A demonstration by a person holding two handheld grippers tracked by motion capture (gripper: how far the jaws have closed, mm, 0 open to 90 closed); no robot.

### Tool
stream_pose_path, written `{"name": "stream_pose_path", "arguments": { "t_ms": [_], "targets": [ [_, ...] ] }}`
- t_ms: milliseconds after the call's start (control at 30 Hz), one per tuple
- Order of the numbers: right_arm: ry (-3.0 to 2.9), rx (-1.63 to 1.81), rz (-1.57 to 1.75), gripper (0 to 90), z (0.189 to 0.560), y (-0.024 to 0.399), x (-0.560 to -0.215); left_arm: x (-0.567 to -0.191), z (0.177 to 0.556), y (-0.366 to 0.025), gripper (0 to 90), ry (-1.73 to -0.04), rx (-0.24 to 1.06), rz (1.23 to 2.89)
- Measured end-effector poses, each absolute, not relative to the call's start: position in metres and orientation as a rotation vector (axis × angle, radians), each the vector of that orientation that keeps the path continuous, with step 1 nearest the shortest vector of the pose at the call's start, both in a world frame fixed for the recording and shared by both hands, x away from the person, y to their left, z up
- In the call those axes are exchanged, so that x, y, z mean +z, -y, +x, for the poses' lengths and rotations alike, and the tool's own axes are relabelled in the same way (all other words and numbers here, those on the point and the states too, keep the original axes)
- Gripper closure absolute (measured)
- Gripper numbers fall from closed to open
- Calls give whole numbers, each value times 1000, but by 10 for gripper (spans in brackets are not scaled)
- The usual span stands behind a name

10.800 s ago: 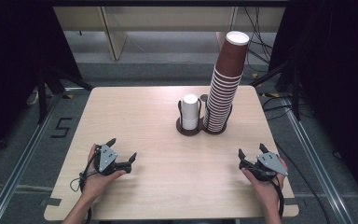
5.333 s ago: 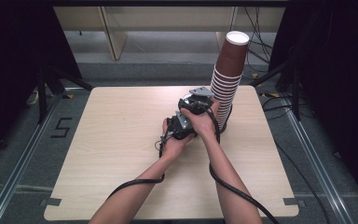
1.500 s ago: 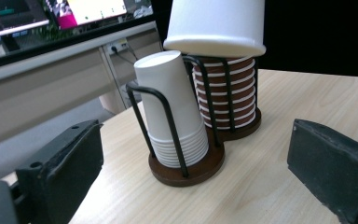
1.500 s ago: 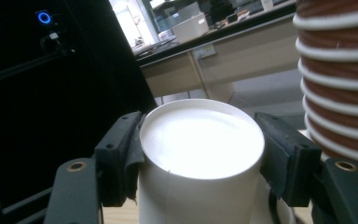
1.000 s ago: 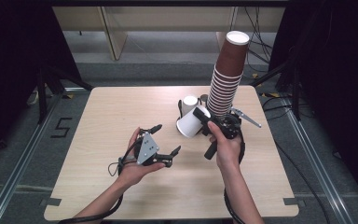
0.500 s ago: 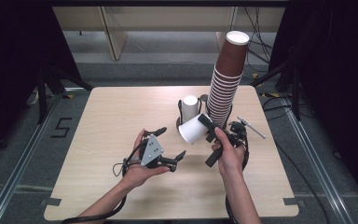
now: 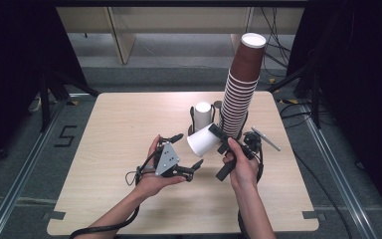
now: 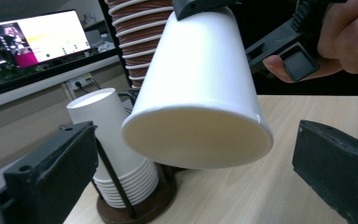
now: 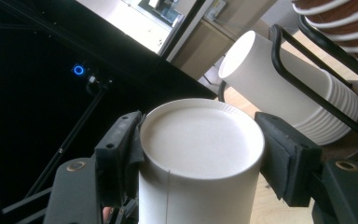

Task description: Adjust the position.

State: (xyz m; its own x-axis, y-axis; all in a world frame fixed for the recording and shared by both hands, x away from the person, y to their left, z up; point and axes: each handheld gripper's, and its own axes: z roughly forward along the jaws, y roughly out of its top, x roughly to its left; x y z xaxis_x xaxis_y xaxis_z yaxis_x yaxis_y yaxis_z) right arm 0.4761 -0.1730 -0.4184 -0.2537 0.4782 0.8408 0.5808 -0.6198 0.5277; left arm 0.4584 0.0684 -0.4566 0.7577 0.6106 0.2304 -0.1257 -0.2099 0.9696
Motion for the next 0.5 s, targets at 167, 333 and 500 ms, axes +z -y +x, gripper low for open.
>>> {"name": "stream_pose_path", "arguments": {
  "t_ms": [167, 333, 500],
  "targets": [
    [1300, -2005, -1880, 356, 475, 174, -418, -455, 462, -66, 0, -389, 696, 1647],
    [1259, -1970, -1883, 356, 474, 174, -419, -454, 465, -61, 0, -372, 696, 1649],
    [1260, -1995, -1887, 356, 474, 175, -426, -455, 468, -57, 0, -365, 694, 1658]
  ]
}}
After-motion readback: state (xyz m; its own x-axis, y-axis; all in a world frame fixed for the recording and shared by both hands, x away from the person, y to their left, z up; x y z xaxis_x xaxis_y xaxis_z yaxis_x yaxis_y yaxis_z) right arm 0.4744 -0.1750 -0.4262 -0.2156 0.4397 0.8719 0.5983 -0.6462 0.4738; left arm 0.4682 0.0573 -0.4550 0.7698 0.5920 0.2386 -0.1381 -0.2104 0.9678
